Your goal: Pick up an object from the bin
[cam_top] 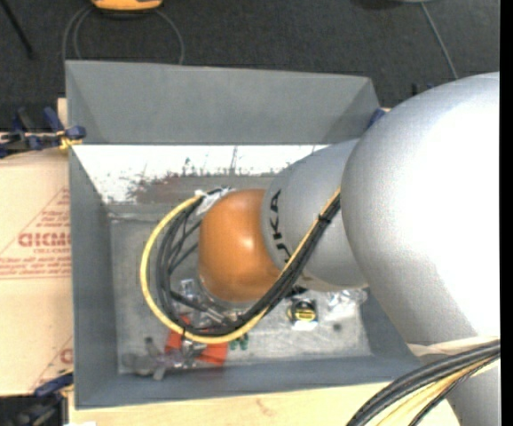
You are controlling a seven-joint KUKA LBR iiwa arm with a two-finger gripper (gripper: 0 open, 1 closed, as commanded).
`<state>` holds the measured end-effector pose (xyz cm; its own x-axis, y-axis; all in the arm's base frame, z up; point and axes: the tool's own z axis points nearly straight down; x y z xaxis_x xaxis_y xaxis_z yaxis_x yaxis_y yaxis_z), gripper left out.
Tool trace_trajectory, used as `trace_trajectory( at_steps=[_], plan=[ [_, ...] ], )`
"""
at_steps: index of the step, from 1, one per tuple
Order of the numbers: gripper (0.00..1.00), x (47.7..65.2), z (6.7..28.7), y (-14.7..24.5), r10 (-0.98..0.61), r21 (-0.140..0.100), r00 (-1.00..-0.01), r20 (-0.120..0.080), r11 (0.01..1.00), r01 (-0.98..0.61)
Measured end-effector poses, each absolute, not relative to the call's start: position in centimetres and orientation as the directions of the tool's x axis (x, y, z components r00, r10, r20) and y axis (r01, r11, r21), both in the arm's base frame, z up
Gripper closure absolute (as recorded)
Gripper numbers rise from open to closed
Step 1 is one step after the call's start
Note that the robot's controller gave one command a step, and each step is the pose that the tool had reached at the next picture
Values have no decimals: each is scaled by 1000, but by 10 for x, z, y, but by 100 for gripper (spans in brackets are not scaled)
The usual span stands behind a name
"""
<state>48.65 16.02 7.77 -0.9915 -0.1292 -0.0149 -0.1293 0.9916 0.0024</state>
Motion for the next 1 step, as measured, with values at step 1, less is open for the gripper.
trace_trajectory(
  at_steps=[1],
  plan=[
    [100,488,205,149,-158,0,-987,-11,987,-158]
  ],
)
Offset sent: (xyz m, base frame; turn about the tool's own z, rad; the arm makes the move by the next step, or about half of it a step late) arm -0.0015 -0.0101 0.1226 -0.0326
